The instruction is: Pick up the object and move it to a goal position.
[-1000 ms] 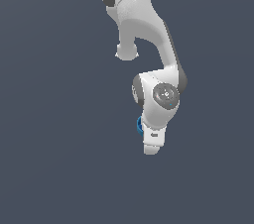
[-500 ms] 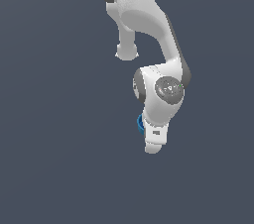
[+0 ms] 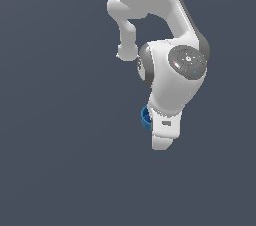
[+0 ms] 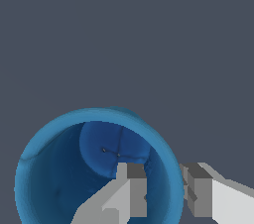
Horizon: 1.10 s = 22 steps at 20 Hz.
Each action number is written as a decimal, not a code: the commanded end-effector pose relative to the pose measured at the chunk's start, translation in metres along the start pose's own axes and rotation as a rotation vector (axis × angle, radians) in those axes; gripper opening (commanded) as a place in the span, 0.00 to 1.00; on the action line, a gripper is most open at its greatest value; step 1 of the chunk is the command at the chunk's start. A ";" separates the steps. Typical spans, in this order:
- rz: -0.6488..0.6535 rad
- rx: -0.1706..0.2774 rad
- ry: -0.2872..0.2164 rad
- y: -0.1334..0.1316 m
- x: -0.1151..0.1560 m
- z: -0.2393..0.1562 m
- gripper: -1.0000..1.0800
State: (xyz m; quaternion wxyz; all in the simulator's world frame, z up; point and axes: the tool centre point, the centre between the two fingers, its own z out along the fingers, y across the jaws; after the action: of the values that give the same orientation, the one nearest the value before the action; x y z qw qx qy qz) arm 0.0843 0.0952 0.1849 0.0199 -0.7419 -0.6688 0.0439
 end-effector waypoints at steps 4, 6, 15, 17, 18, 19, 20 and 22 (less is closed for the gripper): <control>0.000 -0.002 0.001 0.002 0.001 -0.056 0.00; 0.000 -0.002 0.001 0.003 0.002 -0.075 0.00; 0.001 -0.002 0.001 0.007 0.003 -0.127 0.00; 0.002 -0.002 0.000 0.008 0.003 -0.133 0.00; 0.002 -0.002 0.000 0.008 0.003 -0.136 0.00; 0.002 -0.002 0.000 0.008 0.003 -0.138 0.00; 0.002 -0.002 0.000 0.009 0.003 -0.140 0.00; 0.002 -0.002 0.000 0.009 0.003 -0.142 0.00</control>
State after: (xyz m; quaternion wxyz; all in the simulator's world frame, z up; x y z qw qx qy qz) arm 0.1058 0.1015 0.3216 0.0197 -0.7423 -0.6683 0.0441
